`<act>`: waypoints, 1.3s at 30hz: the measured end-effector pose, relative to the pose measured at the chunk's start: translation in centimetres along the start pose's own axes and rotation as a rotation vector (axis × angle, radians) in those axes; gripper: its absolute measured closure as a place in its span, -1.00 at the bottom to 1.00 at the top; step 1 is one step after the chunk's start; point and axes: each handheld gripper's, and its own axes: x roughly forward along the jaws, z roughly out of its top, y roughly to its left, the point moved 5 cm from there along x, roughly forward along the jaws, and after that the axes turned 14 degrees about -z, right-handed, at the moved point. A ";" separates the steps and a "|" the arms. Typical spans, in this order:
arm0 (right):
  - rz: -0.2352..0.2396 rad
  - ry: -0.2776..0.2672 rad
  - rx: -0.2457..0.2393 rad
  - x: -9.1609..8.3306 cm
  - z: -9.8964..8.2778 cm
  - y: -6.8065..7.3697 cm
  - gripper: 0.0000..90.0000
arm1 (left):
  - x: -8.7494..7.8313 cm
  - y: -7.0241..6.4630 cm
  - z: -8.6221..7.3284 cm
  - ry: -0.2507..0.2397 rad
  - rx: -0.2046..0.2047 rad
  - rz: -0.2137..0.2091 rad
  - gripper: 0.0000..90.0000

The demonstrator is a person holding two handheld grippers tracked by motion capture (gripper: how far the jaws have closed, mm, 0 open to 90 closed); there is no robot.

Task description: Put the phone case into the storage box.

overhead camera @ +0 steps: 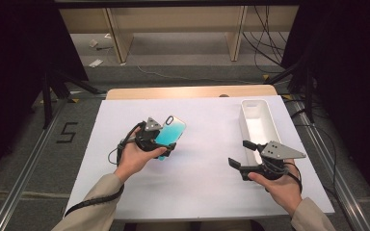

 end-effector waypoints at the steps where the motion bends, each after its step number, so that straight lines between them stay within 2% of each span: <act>1: 0.000 0.000 0.003 0.0 0.0 0.0 -0.58 | 0.0 0.0 0.0 -0.003 0.002 -0.002 -0.62; 21: -0.010 -0.005 0.017 0.0 0.1 -0.1 -0.58 | -0.7 -1.0 0.3 -0.047 0.032 -0.004 -0.62; 39: -0.023 -0.011 0.041 0.2 0.3 -0.2 -0.58 | -1.1 -2.1 0.4 -0.063 0.058 -0.021 -0.62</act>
